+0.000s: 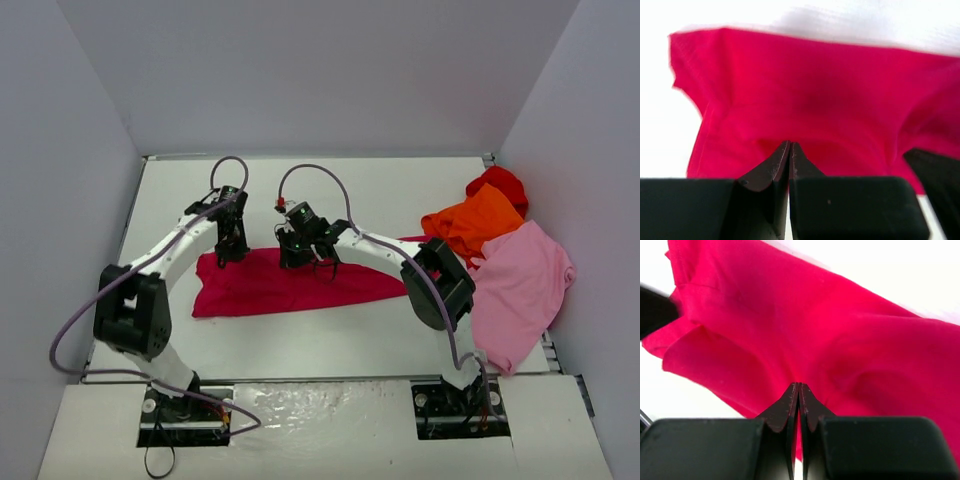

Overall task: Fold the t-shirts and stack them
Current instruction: Fold the other side of the tshirt into a rectangle

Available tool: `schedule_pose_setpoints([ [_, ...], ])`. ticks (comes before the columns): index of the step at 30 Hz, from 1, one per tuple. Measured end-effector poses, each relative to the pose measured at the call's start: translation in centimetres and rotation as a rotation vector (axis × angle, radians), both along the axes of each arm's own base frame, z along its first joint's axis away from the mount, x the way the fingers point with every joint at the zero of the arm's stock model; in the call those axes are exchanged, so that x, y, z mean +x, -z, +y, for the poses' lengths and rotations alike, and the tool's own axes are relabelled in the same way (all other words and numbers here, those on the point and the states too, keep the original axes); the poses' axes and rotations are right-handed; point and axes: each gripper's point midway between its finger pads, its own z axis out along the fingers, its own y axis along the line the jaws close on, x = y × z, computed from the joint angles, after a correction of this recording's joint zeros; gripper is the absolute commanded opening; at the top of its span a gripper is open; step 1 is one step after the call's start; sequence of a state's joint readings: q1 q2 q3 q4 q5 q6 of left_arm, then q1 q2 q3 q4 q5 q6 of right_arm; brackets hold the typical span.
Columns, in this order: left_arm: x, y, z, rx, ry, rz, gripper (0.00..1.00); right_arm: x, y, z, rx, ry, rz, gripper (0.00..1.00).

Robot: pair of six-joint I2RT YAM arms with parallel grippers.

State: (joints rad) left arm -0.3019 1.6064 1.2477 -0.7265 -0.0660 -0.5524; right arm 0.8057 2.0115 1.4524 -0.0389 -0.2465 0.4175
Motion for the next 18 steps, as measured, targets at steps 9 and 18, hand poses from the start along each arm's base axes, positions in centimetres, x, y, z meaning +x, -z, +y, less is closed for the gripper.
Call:
schedule_pose_setpoints([
  [9,3.4,6.6,-1.0,0.039,0.008,0.123,0.0,-0.2,1.0,1.0,0.015,-0.03,0.037,0.0],
  [18,7.3,7.1,-2.0,0.044,0.017,0.087,0.0,-1.8,-0.6,2.0,0.051,-0.05,0.044,0.0],
])
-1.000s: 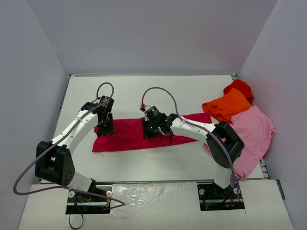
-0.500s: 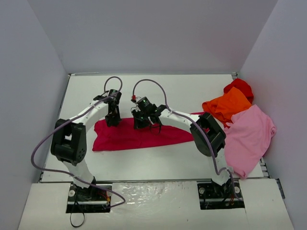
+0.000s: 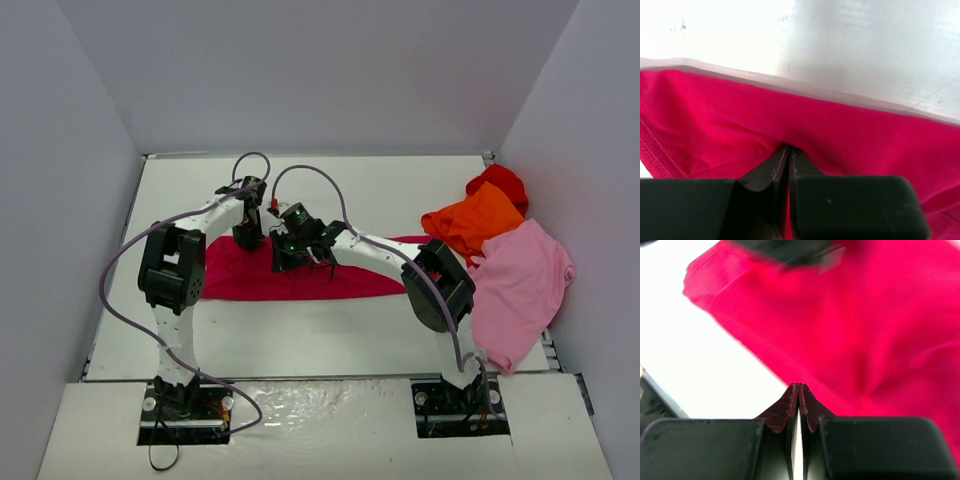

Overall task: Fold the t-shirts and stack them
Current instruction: Fold the other side of the tshirt into a rectangle

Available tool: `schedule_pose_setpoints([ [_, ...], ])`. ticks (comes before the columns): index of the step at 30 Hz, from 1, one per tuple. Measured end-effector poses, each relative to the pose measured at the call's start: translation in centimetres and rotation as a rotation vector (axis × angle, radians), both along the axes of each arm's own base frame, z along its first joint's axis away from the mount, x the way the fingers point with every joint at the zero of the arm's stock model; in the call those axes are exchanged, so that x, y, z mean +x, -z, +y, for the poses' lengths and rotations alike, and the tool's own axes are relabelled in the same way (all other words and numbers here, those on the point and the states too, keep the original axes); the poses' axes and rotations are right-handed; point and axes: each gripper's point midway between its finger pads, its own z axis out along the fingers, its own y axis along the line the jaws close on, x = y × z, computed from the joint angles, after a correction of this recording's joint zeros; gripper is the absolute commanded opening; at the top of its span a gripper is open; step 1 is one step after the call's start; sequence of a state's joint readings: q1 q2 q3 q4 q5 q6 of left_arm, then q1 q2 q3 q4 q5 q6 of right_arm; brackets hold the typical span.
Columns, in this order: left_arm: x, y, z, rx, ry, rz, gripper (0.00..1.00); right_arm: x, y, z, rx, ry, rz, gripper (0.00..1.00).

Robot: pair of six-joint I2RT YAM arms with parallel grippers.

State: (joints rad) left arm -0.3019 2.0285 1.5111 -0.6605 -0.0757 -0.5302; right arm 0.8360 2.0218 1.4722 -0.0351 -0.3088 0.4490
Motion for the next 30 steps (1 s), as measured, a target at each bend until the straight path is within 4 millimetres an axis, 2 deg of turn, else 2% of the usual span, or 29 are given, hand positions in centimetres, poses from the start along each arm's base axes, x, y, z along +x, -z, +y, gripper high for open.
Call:
schedule_pose_setpoints([
  [4,0.8,0.0,-0.2,0.0,-0.001,-0.013,0.0,-3.0,-1.3,1.9,0.028,-0.055,-0.004,0.0],
  [8,0.8,0.0,-0.3,-0.008,0.001,-0.014,0.0,-7.1,-1.7,4.7,0.044,-0.131,-0.002,0.0],
  [11,0.9,0.0,-0.3,-0.024,-0.002,-0.016,0.0,-8.5,-1.6,6.2,0.049,-0.141,0.0,0.0],
  [16,0.7,-0.1,-0.5,-0.083,-0.008,-0.034,0.0,-7.4,-0.6,7.2,0.034,-0.157,-0.06,0.0],
  [30,-0.5,0.0,1.2,-0.137,-0.068,-0.044,0.0,-4.8,1.1,8.6,-0.011,-0.211,-0.168,0.0],
])
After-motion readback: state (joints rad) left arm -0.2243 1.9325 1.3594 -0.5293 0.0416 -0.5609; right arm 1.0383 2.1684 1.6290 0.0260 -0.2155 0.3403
